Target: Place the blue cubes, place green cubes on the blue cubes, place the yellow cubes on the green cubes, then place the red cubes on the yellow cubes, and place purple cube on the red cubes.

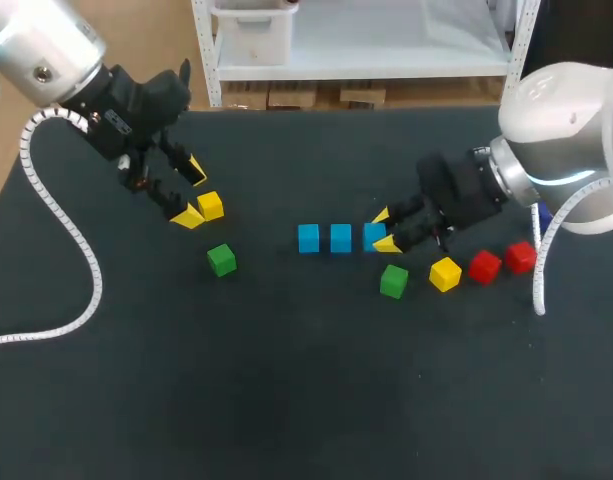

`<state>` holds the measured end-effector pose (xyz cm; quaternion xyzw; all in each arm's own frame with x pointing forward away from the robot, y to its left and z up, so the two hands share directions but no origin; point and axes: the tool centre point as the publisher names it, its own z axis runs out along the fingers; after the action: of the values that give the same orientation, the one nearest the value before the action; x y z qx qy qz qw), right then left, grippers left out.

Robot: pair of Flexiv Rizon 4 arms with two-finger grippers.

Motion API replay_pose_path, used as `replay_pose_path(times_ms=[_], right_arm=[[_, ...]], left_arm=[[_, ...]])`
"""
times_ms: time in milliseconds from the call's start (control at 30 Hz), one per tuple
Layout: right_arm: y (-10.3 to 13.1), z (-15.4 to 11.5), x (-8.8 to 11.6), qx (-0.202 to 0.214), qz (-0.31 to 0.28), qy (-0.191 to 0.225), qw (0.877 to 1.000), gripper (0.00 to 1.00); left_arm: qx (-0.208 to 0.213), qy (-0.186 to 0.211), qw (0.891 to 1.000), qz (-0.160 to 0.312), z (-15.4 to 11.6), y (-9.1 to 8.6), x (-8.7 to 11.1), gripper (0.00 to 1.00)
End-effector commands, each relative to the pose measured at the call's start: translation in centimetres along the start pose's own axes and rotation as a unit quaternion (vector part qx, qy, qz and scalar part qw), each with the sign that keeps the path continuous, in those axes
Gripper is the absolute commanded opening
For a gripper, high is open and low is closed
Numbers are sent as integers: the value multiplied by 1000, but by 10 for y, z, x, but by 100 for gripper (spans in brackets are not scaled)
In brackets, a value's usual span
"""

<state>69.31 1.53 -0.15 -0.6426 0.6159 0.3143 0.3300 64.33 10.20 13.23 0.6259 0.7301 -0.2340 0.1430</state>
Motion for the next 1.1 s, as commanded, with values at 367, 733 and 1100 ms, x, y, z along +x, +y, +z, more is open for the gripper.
replay_pose_path(times_ms=[367, 733, 1100], right_arm=[[-10, 8, 1, -9, 1, 14, 1000, 0], [-10, 7, 2, -8, 2, 18, 1000, 0], [-9, 5, 6, -6, 7, 17, 1000, 0]], left_arm=[[0, 0, 1000, 1, 0, 1, 0, 100], [0, 0, 1000, 1, 0, 1, 0, 100], [0, 0, 1000, 1, 0, 1, 0, 100]])
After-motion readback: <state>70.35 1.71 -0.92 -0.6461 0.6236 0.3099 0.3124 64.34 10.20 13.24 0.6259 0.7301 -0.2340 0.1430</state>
